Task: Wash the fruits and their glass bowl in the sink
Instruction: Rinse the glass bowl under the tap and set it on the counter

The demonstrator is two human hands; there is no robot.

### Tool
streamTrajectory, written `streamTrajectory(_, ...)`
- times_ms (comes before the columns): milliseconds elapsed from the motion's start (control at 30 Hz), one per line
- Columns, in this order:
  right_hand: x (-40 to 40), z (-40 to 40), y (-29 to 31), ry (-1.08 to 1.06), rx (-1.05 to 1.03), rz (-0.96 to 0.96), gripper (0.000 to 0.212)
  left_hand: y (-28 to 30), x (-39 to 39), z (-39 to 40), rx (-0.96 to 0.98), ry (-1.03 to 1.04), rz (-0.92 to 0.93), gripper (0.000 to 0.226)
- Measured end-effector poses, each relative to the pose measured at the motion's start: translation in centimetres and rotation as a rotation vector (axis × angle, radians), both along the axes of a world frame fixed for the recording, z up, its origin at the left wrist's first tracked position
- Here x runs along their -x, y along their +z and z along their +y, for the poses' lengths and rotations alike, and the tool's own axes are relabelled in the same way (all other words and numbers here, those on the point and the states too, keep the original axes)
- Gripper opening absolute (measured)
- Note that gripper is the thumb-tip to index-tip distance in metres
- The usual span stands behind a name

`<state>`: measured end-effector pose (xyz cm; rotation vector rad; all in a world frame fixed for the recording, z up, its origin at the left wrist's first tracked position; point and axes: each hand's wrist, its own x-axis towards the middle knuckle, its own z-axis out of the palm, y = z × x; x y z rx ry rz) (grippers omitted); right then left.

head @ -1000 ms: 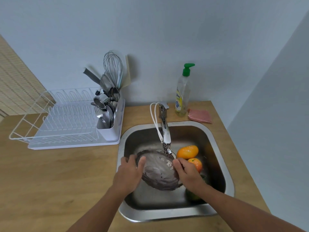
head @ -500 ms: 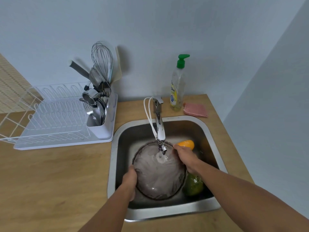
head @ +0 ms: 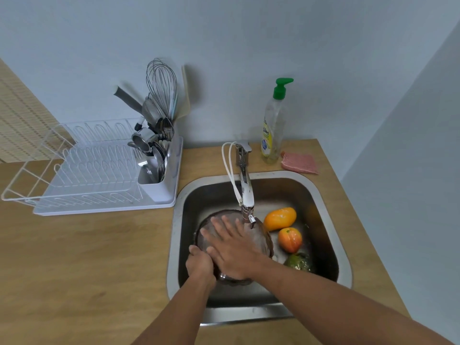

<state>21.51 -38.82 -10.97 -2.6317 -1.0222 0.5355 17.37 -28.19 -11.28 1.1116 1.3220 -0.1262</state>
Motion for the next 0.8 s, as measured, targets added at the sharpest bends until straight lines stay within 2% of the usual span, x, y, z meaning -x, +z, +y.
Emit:
streamTrajectory(100, -2.4, 0.1, -0.3, 0.03, -0.012, 0.053, 0.059, 0.4, 0.8, -0.5, 0.04, 0.01, 0.004, 0.061)
streamTrajectory(167, -4.2, -0.9, -0.1, -0.108, -0.047, 0.108, 0.06, 0.6, 1.0, -0.7, 0.044, 0.006, 0.0, 0.06)
streamTrajectory(267, -5.9, -3.7, -0.8, -0.448, -0.133, 0.171, 0.051, 1.4, 0.7, -0.9, 0.055, 0.037, -0.034, 0.057)
streamTrajectory(333, -5.2, -5.7, -1.5, -0.513, -0.107, 0.186, 0.056, 1.9, 0.2, -0.8, 0.08, 0.089, -0.05, 0.055)
streamTrajectory(400, -2.9, -7.2, -2.2, -0.444, -0.019, 0.13, 0.067, 2.1, -0.7, -0.6, 0.101, 0.123, -0.05, 0.06)
streamTrajectory(500, 1.5, -7.0, -1.3, -0.151, -0.038, -0.051, 0.071, 2.4, -1.6, -1.1, 0.118, 0.133, -0.044, 0.061)
streamTrajectory(600, 2.2, -4.5, -1.0, 0.087, -0.048, -0.135, 0.07, 3.0, -1.3, -1.5, 0.112, 0.095, -0.055, 0.053)
streamTrajectory(700, -0.3, -2.6, 0.0, 0.09, -0.046, -0.058, 0.059, 3.2, -0.6, -1.2, 0.127, 0.04, -0.047, 0.047)
streamTrajectory(800, -2.7, -2.7, 1.4, -0.119, -0.132, 0.149, 0.055, 3.4, -0.4, -0.6, 0.098, -0.017, -0.003, 0.042)
